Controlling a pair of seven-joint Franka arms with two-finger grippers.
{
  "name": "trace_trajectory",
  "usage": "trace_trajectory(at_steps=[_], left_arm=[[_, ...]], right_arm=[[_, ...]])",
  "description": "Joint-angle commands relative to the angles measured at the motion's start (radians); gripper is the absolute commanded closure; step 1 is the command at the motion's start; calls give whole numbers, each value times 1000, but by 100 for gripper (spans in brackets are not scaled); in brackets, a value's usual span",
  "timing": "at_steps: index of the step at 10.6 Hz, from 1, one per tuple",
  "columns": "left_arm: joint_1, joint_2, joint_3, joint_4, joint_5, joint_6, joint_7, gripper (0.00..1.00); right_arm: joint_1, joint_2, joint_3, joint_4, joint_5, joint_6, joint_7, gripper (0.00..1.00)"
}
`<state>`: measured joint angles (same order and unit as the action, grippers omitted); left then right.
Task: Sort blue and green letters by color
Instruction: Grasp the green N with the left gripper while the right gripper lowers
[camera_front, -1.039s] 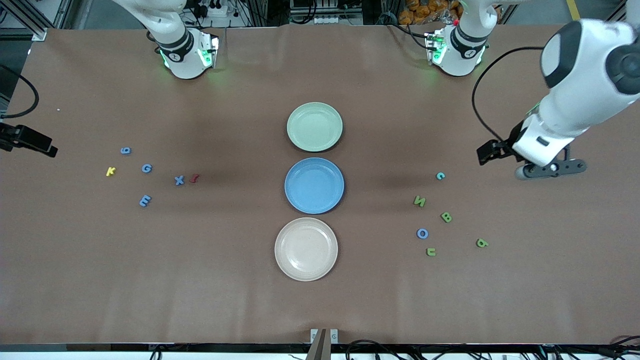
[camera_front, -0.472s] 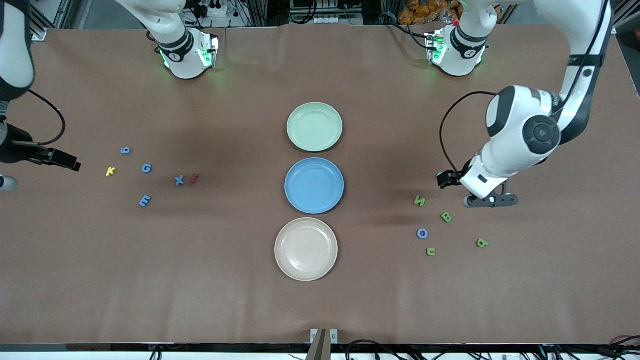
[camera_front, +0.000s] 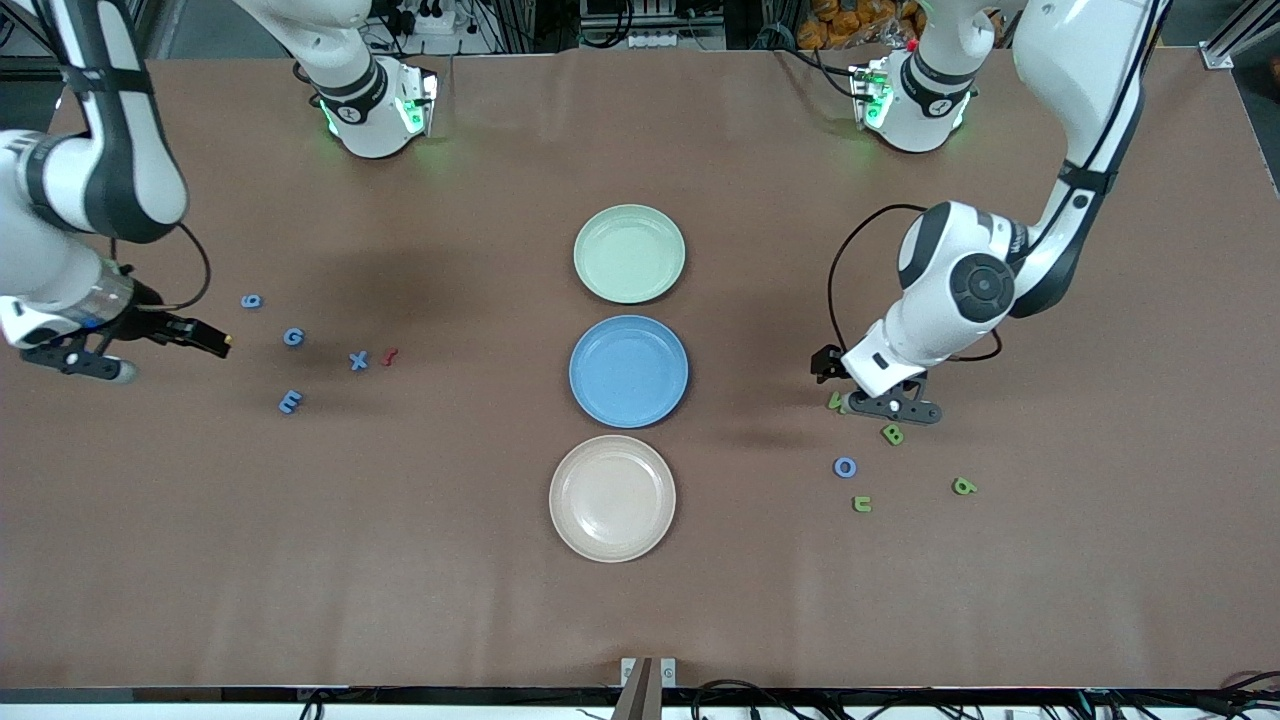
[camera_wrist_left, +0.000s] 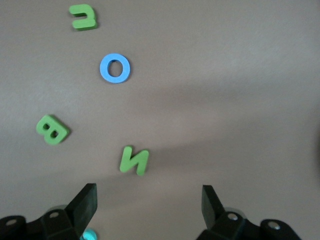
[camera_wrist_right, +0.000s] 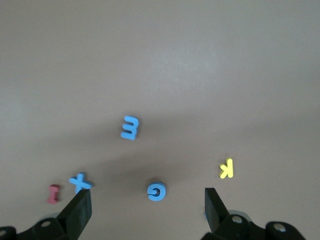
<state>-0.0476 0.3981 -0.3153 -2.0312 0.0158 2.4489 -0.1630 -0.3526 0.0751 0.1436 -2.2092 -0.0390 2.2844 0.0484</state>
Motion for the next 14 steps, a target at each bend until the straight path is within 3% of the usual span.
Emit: trace_trajectory(at_steps=[1, 5, 11, 12, 14], left_arm=[[22, 99, -4, -7, 154, 122, 48, 10], [23, 136, -4, -3, 243, 130, 48, 18], [25, 182, 5, 6, 288, 156, 48, 28], [25, 194, 5, 17, 288, 156, 48, 32], [20, 194, 5, 23, 288, 156, 40, 56]], right_arm=[[-34, -46, 14, -161, 19, 95, 1, 0], [-49, 69, 13, -234, 109, 303, 2, 0], [-55, 132, 11, -305, 108, 441, -1, 0], [-55, 121, 11, -316, 108, 443, 11, 0], [-43, 129, 11, -329, 105, 470, 54, 0]])
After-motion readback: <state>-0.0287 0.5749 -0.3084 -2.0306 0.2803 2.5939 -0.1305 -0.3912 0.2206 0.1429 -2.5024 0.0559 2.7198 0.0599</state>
